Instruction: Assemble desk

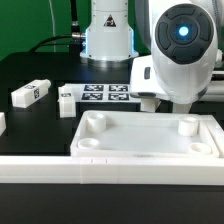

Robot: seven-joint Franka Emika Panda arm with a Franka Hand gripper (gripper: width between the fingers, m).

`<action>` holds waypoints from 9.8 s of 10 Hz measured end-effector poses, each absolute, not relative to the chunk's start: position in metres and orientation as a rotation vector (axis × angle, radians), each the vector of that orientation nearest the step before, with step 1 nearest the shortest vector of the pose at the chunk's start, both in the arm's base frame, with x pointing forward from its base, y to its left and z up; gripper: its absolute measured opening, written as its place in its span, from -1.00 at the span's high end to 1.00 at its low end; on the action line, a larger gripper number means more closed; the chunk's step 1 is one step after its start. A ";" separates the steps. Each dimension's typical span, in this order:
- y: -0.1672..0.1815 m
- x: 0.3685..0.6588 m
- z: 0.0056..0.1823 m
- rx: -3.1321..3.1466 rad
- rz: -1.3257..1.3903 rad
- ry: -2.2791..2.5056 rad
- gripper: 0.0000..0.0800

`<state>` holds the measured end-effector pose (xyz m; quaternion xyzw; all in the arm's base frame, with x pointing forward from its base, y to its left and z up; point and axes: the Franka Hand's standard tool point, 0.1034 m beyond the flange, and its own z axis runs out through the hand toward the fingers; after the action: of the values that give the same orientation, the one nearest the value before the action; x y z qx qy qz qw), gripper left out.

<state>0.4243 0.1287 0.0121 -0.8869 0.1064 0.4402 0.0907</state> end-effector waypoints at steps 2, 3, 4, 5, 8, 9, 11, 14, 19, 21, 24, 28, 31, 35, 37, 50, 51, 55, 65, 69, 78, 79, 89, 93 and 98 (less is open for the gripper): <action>0.130 0.422 0.009 -2.633 1.319 0.314 -0.62; 0.129 0.422 0.009 -2.632 1.319 0.315 -0.53; 0.128 0.422 0.009 -2.632 1.319 0.316 -0.53; 0.128 0.425 0.011 -2.633 1.312 0.316 -0.15; 0.126 0.433 0.013 -2.638 1.289 0.321 0.28; 0.125 0.436 0.015 -2.640 1.281 0.324 0.28; 0.124 0.439 0.020 -2.649 1.263 0.299 0.28; 0.121 0.454 0.052 -2.665 1.208 0.286 0.28; 0.117 0.468 0.072 -2.716 1.078 0.283 0.28; 0.114 0.483 0.085 -2.783 0.886 0.305 0.27; 0.112 0.512 0.121 -2.836 0.663 0.317 0.27; 0.115 0.527 0.124 -2.910 0.255 0.338 0.27; 0.116 0.545 0.144 -2.935 -0.098 0.314 0.27; 0.116 0.564 0.158 -2.914 -0.461 0.266 0.27; 0.117 0.561 0.155 -2.910 -0.514 0.257 0.27; 0.109 0.600 0.153 -2.909 -0.856 -0.071 0.27; 0.109 0.599 0.151 -2.911 -0.849 -0.071 0.27; 0.111 0.611 0.149 -2.895 -0.948 -0.129 0.27; 0.097 0.620 0.130 -2.933 -0.982 -0.295 0.27; 0.095 0.618 0.124 -2.940 -0.970 -0.299 0.27; 0.097 0.618 0.121 -2.935 -0.988 -0.301 0.27; 0.098 0.618 0.120 -2.934 -0.986 -0.303 0.27; 0.102 0.612 0.107 -2.939 -0.962 -0.314 0.27; 0.103 0.612 0.107 -2.939 -0.962 -0.317 0.27; 0.103 0.612 0.106 -2.941 -0.953 -0.317 -0.12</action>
Offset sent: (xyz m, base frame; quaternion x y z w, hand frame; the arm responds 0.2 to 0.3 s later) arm 0.0046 -0.0040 0.0005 -0.0031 -0.0085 0.0021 1.0000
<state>0.6116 0.1030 0.1058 -0.9462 -0.1020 -0.3068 0.0170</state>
